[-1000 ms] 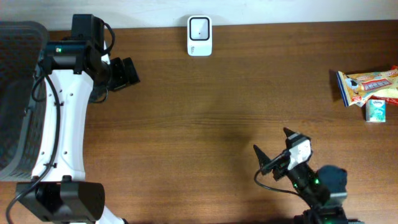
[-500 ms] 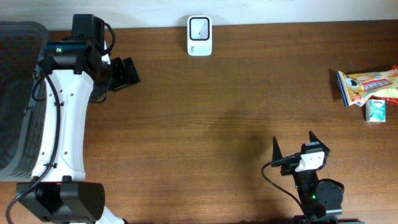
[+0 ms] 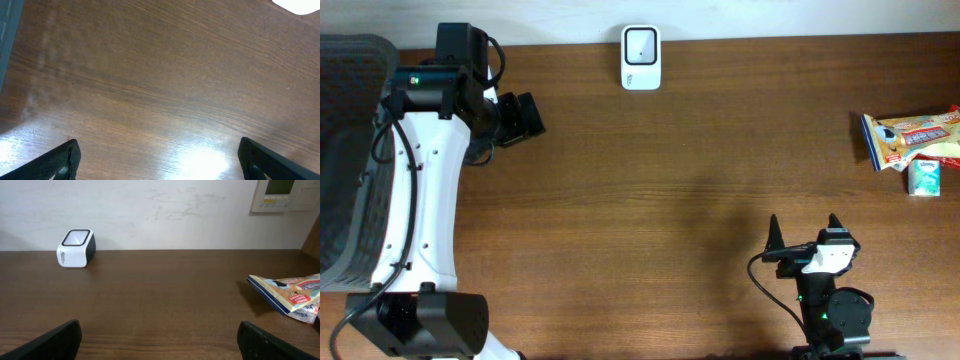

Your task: Scan the item barcode

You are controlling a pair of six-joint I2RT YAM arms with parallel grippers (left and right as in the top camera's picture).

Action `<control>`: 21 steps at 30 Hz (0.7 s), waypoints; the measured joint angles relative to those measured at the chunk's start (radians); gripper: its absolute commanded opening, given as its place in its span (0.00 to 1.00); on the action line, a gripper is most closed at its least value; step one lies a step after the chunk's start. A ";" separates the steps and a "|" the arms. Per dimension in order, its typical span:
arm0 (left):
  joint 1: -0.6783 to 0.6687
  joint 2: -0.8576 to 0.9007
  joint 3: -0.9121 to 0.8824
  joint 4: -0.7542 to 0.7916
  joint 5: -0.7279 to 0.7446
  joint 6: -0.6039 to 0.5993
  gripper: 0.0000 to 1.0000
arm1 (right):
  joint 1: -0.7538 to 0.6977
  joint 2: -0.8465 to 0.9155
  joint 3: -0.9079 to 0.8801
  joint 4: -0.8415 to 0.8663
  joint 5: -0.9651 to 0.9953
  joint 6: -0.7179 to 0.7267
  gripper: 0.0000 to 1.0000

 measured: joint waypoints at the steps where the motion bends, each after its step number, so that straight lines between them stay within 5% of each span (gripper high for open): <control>1: 0.000 0.000 0.000 0.000 0.000 0.000 0.99 | 0.000 0.000 0.000 0.000 -0.004 -0.045 0.98; 21: -0.022 -0.076 -0.079 0.048 -0.037 0.006 0.99 | 0.000 0.001 0.000 -0.001 -0.019 -0.076 0.98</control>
